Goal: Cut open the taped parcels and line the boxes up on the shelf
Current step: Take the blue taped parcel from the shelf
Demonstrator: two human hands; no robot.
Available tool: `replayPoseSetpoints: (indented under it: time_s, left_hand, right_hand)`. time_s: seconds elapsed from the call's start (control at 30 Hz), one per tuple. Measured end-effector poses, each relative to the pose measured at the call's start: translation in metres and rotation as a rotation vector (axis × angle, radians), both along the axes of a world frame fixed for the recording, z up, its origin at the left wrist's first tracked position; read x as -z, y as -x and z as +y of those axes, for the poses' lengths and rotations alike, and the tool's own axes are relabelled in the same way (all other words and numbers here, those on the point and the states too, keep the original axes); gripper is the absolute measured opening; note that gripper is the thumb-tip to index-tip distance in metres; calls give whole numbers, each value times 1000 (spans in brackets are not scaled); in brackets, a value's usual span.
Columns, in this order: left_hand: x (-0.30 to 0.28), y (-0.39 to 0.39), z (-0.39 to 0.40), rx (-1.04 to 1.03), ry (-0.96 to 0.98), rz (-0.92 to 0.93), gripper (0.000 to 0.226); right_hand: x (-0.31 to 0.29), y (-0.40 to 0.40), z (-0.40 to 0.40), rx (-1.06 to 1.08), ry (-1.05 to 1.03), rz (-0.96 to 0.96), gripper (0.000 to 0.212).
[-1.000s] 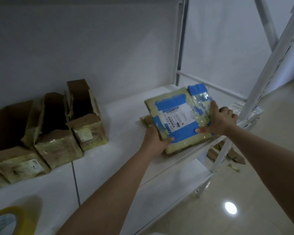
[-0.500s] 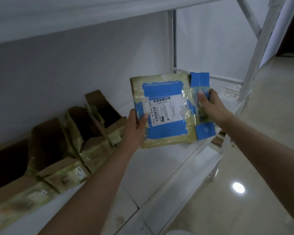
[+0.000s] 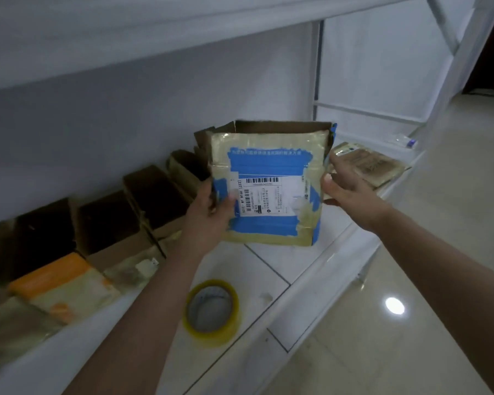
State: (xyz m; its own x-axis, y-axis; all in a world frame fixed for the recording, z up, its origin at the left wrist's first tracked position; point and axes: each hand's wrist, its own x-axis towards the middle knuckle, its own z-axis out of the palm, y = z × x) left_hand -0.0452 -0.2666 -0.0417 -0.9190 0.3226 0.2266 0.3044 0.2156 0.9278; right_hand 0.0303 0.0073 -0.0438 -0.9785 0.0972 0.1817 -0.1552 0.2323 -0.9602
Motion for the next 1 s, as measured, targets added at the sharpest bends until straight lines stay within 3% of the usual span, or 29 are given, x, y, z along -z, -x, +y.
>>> replayPoseSetpoints:
  time_s: [0.1,0.27,0.33,0.43,0.53,0.7,0.87,1.0]
  left_hand:
    - [-7,-24,-34,-85,-142,-75,40]
    - [-7,-74,-73,-175,-344,-306,52]
    - [-6,-101,-86,-202,-372,-355,54]
    - [-5,-141,-117,-225,-407,-381,51]
    - [-6,-171,-157,-273,-471,-381,40]
    - [-12,-198,-218,-281,-560,-84,18]
    - [-7,-196,-275,-249,-540,109,22]
    - [7,-193,-322,-281,-437,-24,41]
  right_hand:
    - [3,-17,-29,-95,35,17,60]
    - [20,-75,-80,-169,234,-37,99]
    - [21,-97,-105,-166,292,-75,104]
    - [14,-118,-144,-96,458,-129,85]
    - [5,-136,-187,-115,526,-180,83]
    - [-4,-151,-260,-178,537,-209,76]
    - [1,-139,-321,-150,592,-244,65]
    - [19,-121,-373,-130,685,-290,44]
